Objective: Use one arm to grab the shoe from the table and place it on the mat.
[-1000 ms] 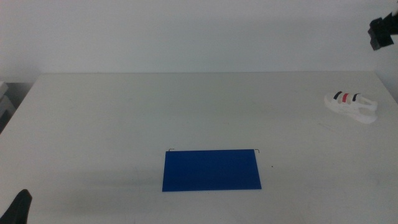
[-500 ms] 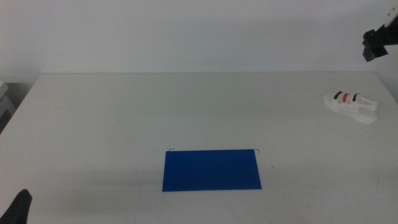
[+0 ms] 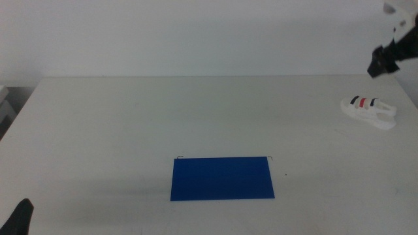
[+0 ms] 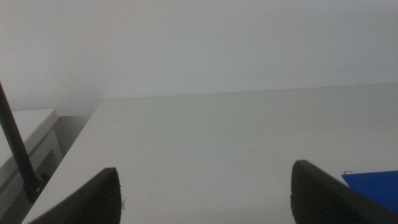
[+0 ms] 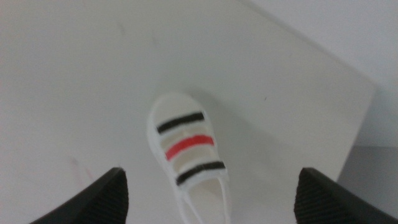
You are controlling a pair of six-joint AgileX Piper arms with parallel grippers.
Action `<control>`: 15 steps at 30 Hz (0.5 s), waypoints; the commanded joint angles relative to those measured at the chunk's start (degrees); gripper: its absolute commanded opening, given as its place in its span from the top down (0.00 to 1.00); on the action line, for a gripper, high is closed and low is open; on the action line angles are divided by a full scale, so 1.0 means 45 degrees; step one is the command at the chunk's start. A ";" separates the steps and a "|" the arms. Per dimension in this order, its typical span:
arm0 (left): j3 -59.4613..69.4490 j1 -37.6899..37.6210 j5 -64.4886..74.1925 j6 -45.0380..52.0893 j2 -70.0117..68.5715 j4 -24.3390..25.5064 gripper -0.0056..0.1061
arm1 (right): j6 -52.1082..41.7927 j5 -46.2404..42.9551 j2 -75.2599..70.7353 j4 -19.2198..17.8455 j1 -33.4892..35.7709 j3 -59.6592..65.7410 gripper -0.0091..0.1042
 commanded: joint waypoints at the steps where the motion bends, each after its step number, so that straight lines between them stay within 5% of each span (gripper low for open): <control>1: 0.0090 -0.0058 -0.1046 -0.0059 -0.0170 -0.0123 0.11 | -0.1165 -0.0394 -0.0238 0.0354 -0.0310 -0.0394 0.11; 15: 0.0090 -0.0058 -0.1046 -0.0059 -0.0170 -0.0123 0.11 | -0.2158 -0.1018 0.2040 0.0715 -0.0496 -0.0394 0.11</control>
